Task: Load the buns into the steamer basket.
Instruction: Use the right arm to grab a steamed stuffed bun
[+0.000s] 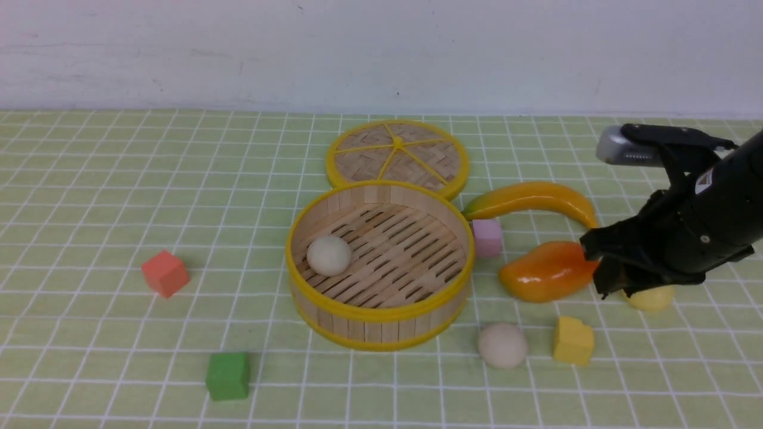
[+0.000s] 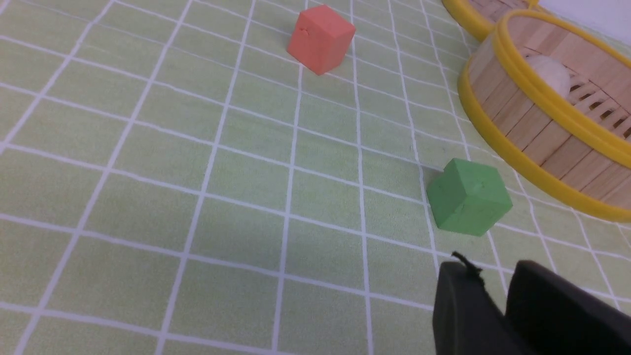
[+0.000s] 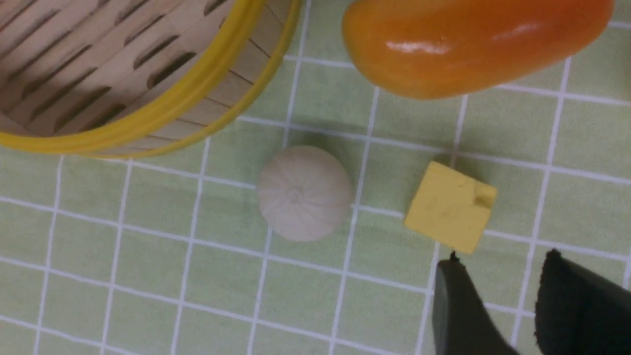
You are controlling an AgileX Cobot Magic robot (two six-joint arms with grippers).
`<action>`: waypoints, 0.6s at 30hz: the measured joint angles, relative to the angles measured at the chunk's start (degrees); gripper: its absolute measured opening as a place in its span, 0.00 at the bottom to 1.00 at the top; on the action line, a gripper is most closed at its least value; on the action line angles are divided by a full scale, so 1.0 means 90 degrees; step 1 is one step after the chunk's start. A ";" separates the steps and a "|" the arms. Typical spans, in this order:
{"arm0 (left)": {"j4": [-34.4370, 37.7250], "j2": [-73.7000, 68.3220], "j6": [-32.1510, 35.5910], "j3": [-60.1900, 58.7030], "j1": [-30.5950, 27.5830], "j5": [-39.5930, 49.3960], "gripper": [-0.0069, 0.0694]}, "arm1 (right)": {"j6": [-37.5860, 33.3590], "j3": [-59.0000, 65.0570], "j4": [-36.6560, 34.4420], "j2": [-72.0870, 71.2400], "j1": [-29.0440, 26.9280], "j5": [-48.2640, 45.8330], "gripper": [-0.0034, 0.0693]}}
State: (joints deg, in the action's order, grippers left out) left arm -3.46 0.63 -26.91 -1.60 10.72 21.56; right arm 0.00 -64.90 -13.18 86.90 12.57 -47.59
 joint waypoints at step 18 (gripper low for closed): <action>0.0000 0.0000 0.0000 0.0000 0.0000 0.0000 0.30 | 0.0762 -0.0013 0.0512 0.0846 -0.0031 0.0393 0.38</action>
State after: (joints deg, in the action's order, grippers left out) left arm -3.46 0.63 -26.91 -1.60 10.72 21.56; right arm 6.86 -65.02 -8.58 94.52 12.29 -44.06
